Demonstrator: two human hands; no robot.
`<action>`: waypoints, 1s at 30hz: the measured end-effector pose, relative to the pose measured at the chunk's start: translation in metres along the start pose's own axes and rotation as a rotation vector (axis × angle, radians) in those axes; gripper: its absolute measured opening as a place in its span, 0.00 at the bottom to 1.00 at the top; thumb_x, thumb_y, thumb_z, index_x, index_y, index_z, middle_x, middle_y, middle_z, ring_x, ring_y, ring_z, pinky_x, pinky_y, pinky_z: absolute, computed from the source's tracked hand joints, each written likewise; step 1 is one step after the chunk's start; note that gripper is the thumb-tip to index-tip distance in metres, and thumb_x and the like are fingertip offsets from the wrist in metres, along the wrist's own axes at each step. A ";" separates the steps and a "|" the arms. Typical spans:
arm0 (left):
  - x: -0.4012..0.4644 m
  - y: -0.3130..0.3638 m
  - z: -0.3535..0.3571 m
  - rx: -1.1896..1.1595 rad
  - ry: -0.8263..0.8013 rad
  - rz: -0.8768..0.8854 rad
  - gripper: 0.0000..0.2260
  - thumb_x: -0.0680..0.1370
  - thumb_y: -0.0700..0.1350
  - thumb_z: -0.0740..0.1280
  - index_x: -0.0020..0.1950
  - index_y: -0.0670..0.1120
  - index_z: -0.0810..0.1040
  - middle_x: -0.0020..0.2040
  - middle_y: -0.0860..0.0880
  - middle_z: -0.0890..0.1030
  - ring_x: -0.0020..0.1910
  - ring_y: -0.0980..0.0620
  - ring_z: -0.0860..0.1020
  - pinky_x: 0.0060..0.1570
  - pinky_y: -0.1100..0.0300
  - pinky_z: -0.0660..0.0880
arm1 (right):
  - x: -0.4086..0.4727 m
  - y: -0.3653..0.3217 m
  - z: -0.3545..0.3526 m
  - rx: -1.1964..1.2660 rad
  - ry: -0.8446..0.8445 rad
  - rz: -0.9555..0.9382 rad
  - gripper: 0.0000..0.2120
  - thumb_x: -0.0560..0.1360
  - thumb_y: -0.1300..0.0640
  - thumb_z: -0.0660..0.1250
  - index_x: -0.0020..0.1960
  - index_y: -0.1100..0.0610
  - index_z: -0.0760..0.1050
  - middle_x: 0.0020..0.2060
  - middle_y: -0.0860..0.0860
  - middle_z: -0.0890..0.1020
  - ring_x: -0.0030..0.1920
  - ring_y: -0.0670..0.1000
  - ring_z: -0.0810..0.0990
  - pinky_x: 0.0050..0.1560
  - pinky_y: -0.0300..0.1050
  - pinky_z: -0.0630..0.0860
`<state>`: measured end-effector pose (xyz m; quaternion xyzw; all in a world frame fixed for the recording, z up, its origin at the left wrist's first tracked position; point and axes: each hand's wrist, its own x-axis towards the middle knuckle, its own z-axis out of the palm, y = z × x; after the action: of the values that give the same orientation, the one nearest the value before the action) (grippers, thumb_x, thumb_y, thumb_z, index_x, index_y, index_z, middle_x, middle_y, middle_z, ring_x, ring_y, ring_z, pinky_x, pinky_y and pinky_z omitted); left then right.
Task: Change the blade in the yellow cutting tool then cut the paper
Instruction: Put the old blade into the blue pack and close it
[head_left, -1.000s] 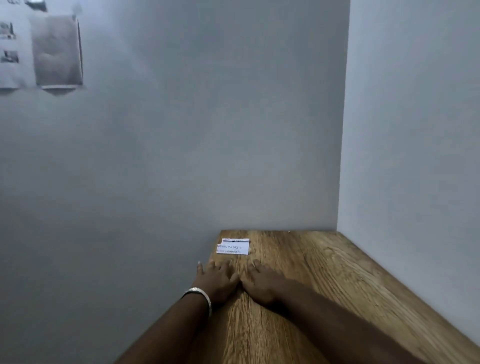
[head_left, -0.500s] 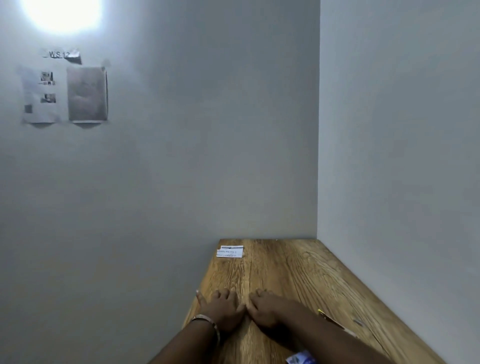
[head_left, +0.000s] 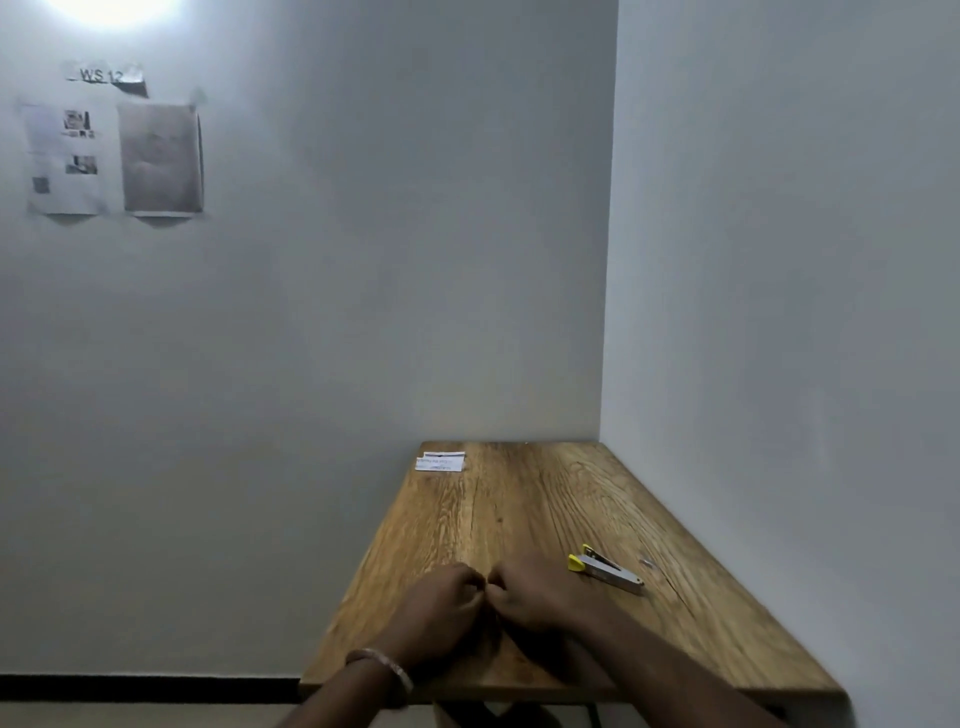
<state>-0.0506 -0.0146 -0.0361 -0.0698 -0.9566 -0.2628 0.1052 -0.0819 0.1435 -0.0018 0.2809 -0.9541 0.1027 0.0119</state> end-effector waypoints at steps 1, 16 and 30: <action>-0.004 0.002 0.002 -0.014 0.030 0.039 0.12 0.79 0.50 0.59 0.55 0.51 0.81 0.52 0.55 0.80 0.49 0.58 0.77 0.54 0.56 0.77 | -0.005 0.001 0.002 0.024 0.025 -0.003 0.17 0.79 0.50 0.57 0.49 0.60 0.80 0.46 0.59 0.83 0.47 0.58 0.81 0.50 0.55 0.77; 0.017 0.021 0.015 0.013 -0.047 0.165 0.37 0.61 0.82 0.58 0.61 0.62 0.76 0.51 0.63 0.74 0.49 0.63 0.75 0.46 0.68 0.72 | -0.021 0.079 -0.039 0.265 0.428 0.125 0.14 0.76 0.59 0.65 0.58 0.54 0.84 0.55 0.48 0.86 0.53 0.44 0.83 0.51 0.33 0.76; 0.031 0.029 0.028 -0.046 -0.085 0.261 0.32 0.57 0.81 0.63 0.51 0.62 0.76 0.51 0.66 0.73 0.50 0.66 0.72 0.47 0.70 0.73 | -0.032 0.179 -0.025 0.152 0.350 0.453 0.16 0.71 0.51 0.73 0.54 0.60 0.83 0.52 0.53 0.85 0.50 0.50 0.83 0.49 0.45 0.80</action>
<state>-0.0800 0.0272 -0.0375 -0.2071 -0.9367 -0.2655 0.0963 -0.1520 0.3123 -0.0141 0.0388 -0.9655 0.2209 0.1322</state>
